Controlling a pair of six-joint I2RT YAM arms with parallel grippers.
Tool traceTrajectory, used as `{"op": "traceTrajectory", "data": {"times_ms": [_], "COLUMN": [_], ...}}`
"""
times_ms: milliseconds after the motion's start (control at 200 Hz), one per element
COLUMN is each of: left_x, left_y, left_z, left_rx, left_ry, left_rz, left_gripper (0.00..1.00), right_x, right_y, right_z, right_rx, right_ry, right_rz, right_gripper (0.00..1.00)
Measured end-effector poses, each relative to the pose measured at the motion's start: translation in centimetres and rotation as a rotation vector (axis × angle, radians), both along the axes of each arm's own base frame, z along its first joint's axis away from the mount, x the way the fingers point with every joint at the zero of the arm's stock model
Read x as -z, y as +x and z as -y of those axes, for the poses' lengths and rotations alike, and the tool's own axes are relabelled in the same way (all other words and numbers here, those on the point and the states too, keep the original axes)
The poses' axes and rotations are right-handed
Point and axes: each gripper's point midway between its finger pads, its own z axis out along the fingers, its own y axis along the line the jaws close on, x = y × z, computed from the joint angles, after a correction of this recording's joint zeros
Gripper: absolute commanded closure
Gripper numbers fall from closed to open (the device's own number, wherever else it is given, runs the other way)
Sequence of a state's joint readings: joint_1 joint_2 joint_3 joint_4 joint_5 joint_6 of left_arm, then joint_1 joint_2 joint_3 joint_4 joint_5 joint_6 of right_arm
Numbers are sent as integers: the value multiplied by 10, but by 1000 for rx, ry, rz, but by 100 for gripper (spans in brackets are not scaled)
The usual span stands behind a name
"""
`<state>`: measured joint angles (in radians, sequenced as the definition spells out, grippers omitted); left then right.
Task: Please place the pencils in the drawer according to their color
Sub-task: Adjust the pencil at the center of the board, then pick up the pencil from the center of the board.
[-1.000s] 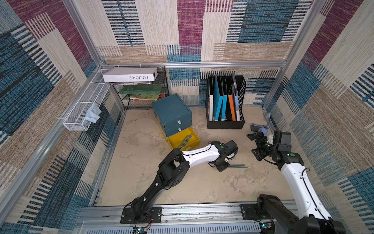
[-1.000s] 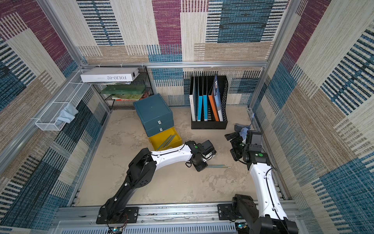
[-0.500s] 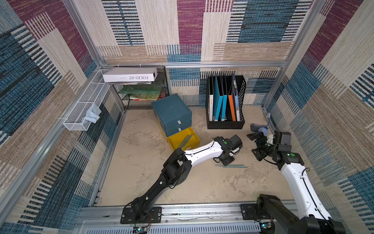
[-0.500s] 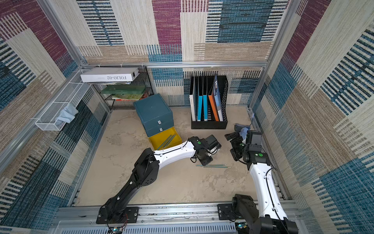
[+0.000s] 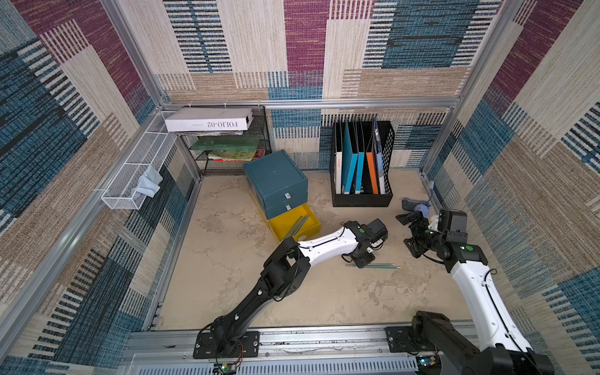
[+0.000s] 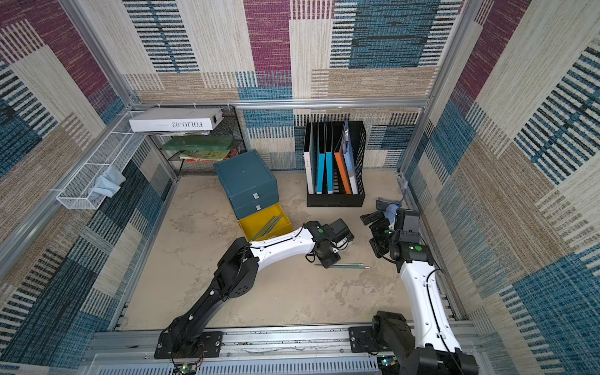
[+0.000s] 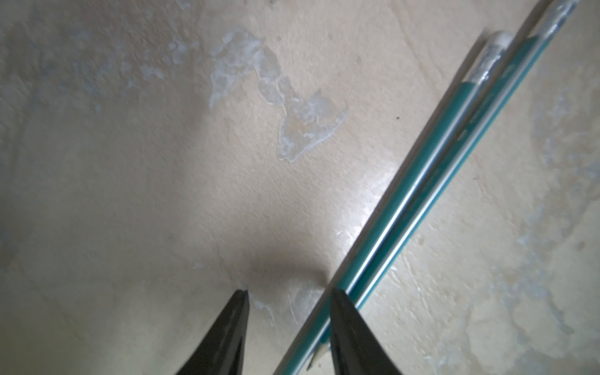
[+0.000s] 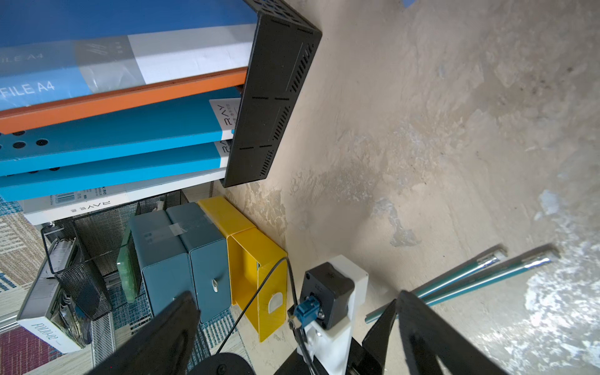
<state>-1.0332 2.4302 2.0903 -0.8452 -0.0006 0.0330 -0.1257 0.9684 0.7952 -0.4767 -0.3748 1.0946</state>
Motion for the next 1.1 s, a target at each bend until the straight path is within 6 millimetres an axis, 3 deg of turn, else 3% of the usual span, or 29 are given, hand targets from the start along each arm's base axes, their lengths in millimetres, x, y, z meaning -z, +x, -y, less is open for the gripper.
{"op": "traceTrajectory", "data": {"times_ms": [175, 526, 706, 816, 952, 1097], "left_x": [8, 6, -2, -20, -34, -26], "left_y": [1, -10, -17, -25, -58, -97], "left_z": [1, -5, -17, -21, -17, -8], "left_rx": [-6, -29, -33, -24, 49, 136], "left_ry": [-24, -72, -37, -53, -87, -88], "left_rz": [17, 51, 41, 40, 6, -56], "left_gripper": [55, 55, 54, 53, 53, 52], "right_x": [2, 6, 6, 3, 4, 14], "right_y": [-1, -3, -3, -5, -17, -34], "right_z": [0, 0, 0, 0, -2, -5], "right_rx": [-2, 1, -6, -20, -37, -51], "right_ry": [-2, -3, -10, -27, -39, -45], "right_rz": [-2, -11, -10, -4, -2, -23], "right_gripper": [1, 1, 1, 1, 1, 1]}}
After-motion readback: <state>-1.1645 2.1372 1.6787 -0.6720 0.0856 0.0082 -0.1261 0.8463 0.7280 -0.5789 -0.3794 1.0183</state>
